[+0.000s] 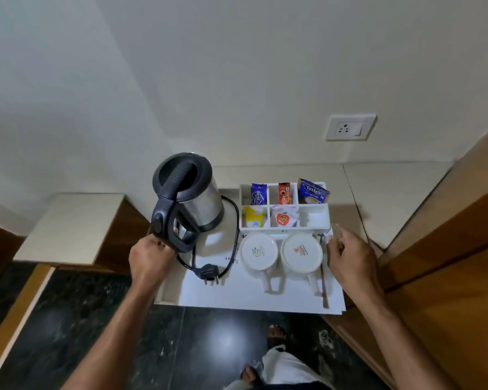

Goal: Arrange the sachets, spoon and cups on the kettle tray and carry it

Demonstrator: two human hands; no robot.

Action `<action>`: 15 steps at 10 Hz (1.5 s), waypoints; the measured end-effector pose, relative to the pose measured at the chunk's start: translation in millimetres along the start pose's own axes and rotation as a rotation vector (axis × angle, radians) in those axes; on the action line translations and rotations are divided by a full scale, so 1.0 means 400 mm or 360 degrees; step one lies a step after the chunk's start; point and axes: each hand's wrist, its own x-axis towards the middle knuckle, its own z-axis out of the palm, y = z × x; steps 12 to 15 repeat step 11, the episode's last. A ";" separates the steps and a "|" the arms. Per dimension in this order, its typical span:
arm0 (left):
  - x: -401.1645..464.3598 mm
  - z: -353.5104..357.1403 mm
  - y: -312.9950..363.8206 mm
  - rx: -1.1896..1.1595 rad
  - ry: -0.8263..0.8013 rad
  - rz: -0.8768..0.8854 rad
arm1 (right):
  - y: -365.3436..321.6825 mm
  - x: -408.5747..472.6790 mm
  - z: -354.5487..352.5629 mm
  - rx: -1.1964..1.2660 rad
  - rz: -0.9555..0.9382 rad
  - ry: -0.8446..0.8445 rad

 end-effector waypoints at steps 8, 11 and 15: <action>0.301 0.353 -0.090 0.0264 -0.0391 -0.0058 | 0.053 0.268 0.343 -0.0208 0.0305 -0.0264; 0.380 0.255 0.027 -0.0152 0.0024 0.0175 | -0.015 0.307 0.257 -0.0485 0.0292 0.0103; 0.380 0.255 0.027 -0.0152 0.0024 0.0175 | -0.015 0.307 0.257 -0.0485 0.0292 0.0103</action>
